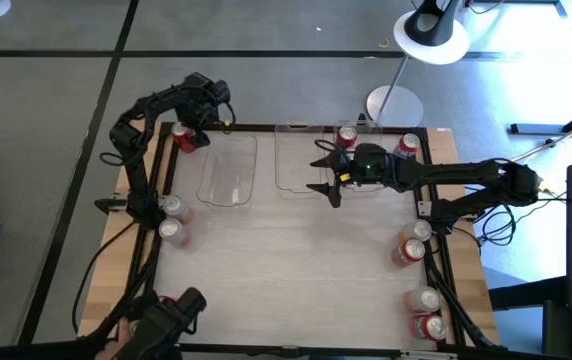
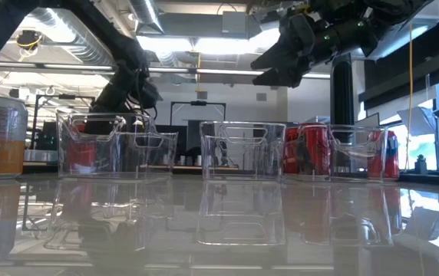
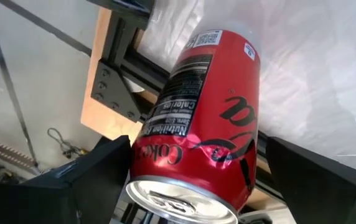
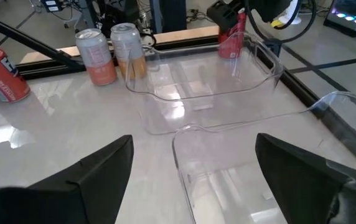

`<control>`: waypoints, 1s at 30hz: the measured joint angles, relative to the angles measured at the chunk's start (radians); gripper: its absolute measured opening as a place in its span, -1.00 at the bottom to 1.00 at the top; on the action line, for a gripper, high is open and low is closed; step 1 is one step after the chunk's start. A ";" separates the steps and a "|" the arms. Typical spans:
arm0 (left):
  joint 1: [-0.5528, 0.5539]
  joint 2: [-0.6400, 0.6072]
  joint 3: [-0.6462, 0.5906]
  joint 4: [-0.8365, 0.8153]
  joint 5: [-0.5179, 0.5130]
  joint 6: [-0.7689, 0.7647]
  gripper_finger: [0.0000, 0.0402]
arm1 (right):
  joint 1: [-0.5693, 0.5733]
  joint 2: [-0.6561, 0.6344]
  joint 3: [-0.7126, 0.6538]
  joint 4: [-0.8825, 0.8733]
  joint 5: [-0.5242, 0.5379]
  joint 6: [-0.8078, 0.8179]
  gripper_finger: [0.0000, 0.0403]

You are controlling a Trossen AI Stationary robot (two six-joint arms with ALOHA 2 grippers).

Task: Sort soda cans
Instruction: Put the top red black soda can into the right transparent bin

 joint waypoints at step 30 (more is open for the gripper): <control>0.015 0.000 0.000 0.032 0.065 -0.031 0.25 | 0.000 0.000 0.000 0.017 0.042 -0.032 0.67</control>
